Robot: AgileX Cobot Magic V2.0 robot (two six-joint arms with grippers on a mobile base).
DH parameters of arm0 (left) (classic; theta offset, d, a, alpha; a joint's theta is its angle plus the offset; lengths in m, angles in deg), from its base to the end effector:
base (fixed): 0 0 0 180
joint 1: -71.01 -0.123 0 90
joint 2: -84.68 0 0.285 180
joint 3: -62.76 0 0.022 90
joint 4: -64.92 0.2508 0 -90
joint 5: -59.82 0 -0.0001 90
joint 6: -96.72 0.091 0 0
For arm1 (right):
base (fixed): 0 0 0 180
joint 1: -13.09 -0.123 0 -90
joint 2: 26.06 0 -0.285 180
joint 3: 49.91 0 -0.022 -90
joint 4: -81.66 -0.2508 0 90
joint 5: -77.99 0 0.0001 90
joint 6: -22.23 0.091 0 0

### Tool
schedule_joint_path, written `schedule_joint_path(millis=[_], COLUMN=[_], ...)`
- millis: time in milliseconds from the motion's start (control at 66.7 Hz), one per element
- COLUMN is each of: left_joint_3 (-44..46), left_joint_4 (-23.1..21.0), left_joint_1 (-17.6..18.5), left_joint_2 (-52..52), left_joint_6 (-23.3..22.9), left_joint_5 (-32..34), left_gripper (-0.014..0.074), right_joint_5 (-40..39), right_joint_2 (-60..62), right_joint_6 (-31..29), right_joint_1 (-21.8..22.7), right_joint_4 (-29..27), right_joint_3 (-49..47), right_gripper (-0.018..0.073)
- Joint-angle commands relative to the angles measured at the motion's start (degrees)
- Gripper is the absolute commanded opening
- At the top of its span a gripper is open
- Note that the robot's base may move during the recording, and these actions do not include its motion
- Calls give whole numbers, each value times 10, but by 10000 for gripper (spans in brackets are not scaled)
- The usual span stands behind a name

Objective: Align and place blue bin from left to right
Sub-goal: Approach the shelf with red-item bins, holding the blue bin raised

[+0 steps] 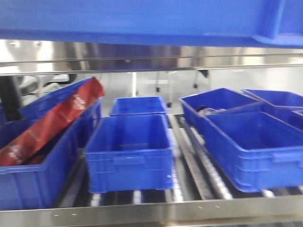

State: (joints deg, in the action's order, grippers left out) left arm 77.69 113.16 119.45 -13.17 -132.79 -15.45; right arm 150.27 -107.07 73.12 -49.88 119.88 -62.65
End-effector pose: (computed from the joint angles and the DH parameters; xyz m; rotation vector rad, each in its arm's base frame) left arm 0.2002 -0.1268 0.4776 -0.0889 2.0892 0.1117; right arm 0.1528 0.1815 0.4647 -0.2034 2.1918 0.2195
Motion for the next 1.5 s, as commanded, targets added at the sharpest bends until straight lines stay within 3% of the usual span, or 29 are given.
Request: schedule_joint_path(millis=[0, 1485], left_joint_3=[7, 7], left_joint_4=[24, 24], left_joint_1=[9, 9], left_joint_2=[1, 1], left_joint_6=[-10, -10], left_joint_5=[53, 53], left_gripper=[-111, -111], right_joint_5=[-179, -179], right_joint_2=[2, 2], right_joint_6=[-1, -1], right_joint_1=[-10, -10], right_joint_4=[-8, -8], right_joint_3=[-6, -6], right_gripper=[-166, -166])
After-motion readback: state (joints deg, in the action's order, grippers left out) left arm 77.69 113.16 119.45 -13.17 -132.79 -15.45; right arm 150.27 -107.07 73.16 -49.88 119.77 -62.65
